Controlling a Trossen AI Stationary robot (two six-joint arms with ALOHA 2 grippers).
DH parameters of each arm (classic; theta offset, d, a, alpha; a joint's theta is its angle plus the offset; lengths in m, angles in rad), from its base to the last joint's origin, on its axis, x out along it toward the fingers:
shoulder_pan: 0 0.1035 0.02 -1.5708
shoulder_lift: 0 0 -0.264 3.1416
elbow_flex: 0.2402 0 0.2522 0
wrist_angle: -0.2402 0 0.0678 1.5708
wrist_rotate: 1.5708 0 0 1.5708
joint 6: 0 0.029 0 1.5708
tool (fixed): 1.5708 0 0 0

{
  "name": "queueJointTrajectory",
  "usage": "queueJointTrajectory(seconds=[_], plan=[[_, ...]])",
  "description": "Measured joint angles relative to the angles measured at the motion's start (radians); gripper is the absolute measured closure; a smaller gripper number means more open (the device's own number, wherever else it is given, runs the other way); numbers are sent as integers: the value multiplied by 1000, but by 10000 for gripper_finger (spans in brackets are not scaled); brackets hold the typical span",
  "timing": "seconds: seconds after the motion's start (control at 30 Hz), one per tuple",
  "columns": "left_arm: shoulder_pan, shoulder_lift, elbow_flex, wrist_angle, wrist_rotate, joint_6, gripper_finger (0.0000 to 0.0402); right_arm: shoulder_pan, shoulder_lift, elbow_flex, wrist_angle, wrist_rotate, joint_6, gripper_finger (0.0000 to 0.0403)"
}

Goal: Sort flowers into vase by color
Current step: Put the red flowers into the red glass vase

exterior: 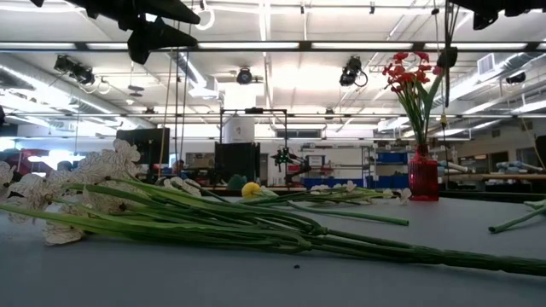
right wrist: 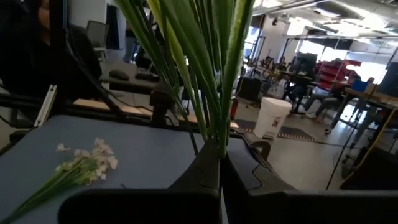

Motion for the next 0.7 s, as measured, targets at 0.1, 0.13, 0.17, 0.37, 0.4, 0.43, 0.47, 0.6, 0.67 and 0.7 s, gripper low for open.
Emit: queueJointTrajectory(seconds=[0.1, 0.13, 0.17, 0.37, 0.4, 0.43, 0.47, 0.6, 0.67, 0.7], plan=[[0, 0, 0, 0, 0, 0, 184, 0, -50, 0, -26, 28, -21, 396], [0, 0, 0, 0, 0, 0, 184, 0, -66, 0, -31, 44, -31, 396], [0, 0, 0, 0, 0, 0, 184, 0, -80, 0, -37, 68, -43, 396], [0, 0, 0, 0, 0, 0, 184, -10, -123, 0, -50, 316, -152, 395], [0, 0, 0, 0, 0, 0, 184, -15, -124, 0, -50, 346, -155, 395], [0, 0, 0, 0, 0, 0, 184, -20, -124, 0, -50, 367, -154, 395], [0, 0, 0, 0, 0, 0, 184, -26, -123, -2, -47, 382, -153, 395], [0, 0, 0, 0, 0, 0, 184, -59, -122, -39, 3, 465, -149, 394], [0, 0, 0, 0, 0, 0, 184, -81, -122, -76, 68, 506, -147, 394], [0, 0, 0, 0, 0, 0, 184, -94, -122, -95, 99, 512, -148, 394]])
